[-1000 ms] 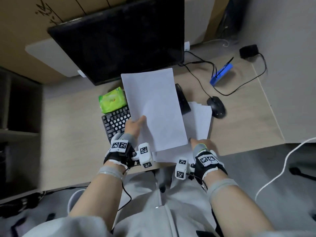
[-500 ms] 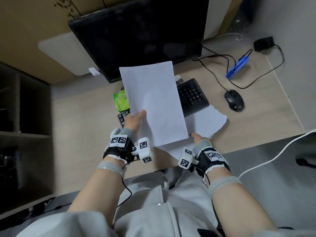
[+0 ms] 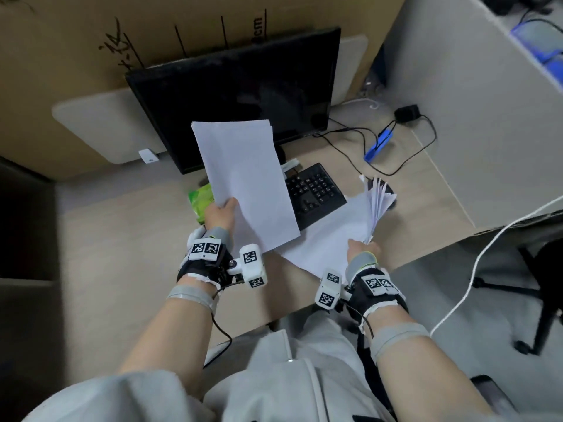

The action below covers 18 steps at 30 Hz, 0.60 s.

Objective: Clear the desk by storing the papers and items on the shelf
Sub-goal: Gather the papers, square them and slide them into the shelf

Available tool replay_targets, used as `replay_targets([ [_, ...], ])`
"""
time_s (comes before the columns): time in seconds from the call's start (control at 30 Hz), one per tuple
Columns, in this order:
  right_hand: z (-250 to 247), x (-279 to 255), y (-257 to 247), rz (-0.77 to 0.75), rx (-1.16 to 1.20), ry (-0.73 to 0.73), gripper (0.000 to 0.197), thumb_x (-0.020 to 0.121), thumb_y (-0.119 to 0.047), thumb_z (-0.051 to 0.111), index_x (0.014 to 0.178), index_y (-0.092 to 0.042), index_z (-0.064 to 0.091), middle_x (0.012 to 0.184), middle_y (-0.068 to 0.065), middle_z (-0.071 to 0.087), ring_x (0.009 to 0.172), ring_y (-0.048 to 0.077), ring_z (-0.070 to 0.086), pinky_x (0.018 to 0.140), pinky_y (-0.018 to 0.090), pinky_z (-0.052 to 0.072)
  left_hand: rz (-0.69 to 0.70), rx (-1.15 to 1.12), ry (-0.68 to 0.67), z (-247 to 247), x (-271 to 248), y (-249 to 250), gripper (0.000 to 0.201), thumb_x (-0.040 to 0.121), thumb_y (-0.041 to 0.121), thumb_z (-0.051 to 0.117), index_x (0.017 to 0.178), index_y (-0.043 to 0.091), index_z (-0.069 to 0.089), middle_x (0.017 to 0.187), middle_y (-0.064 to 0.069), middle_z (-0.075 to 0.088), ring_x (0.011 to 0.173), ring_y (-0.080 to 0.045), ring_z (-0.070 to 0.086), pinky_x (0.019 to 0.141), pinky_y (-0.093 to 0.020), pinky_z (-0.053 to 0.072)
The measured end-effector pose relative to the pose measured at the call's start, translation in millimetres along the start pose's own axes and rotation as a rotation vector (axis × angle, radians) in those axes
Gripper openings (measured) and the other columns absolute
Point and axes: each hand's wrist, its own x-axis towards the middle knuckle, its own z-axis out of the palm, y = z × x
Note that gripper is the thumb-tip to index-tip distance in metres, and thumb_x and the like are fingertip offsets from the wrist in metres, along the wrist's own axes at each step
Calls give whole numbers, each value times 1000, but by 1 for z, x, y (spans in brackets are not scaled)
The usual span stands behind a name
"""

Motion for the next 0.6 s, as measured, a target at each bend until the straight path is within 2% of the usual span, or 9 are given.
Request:
replay_targets([
  [0.07,-6,-2,-9,-45,28,92,42,96,-15,53,134,3,48,134,22,55,115,33,59,72,25,38,1,4,-36,7,3,7,30,92,19,61,115,1,67,102,-11,67,87,-23,59,73,-26,41],
  [0.1,-12,-8,-18,-78,51,125,43,95,-15,55,133,4,49,131,22,57,106,31,60,75,25,38,-4,4,-53,12,4,10,31,91,19,62,115,0,67,106,-14,68,91,-27,63,76,-29,44],
  [0.13,-14,-10,-24,-103,98,143,43,93,-13,59,131,5,50,127,21,60,96,28,58,76,27,38,-21,10,-61,15,4,11,32,91,18,63,116,-1,66,107,-16,68,97,-31,65,78,-31,46],
  [0.2,-18,-17,-39,-124,202,163,42,87,-10,65,123,8,52,109,18,62,86,25,52,75,31,39,-46,17,-94,23,6,12,34,90,17,64,118,-2,65,113,-18,68,106,-34,65,83,-35,49],
  [0.33,-20,-38,-66,-222,230,130,28,82,-16,65,100,-3,49,80,2,53,79,25,50,73,33,38,-39,100,-178,29,5,16,40,89,16,63,123,-5,60,121,-21,65,104,-35,64,86,-39,50],
  [0.43,-13,-51,-78,-303,224,100,26,83,-11,60,107,-4,52,90,3,56,83,25,50,72,31,36,-86,143,-206,25,-2,16,38,89,16,59,123,-2,60,118,-17,66,92,-29,61,76,-32,45],
  [0.47,-11,-53,-79,-327,227,103,24,83,-8,58,106,-4,53,92,5,56,82,24,50,69,29,37,-132,122,-215,22,-3,16,39,88,20,60,123,1,60,120,-16,65,97,-30,62,77,-29,44],
  [0.53,-3,-55,-80,-338,191,66,14,84,-5,56,98,-5,51,84,3,56,74,24,49,63,28,37,-208,116,-224,12,3,11,44,88,23,65,125,1,60,128,-18,62,117,-35,60,79,-25,44],
  [0.6,12,-54,-73,-312,66,4,12,86,-7,55,96,-4,49,79,3,54,66,21,47,60,29,35,-182,285,-282,2,6,2,45,90,15,66,128,-5,56,133,-23,58,125,-36,55,70,-26,45],
])
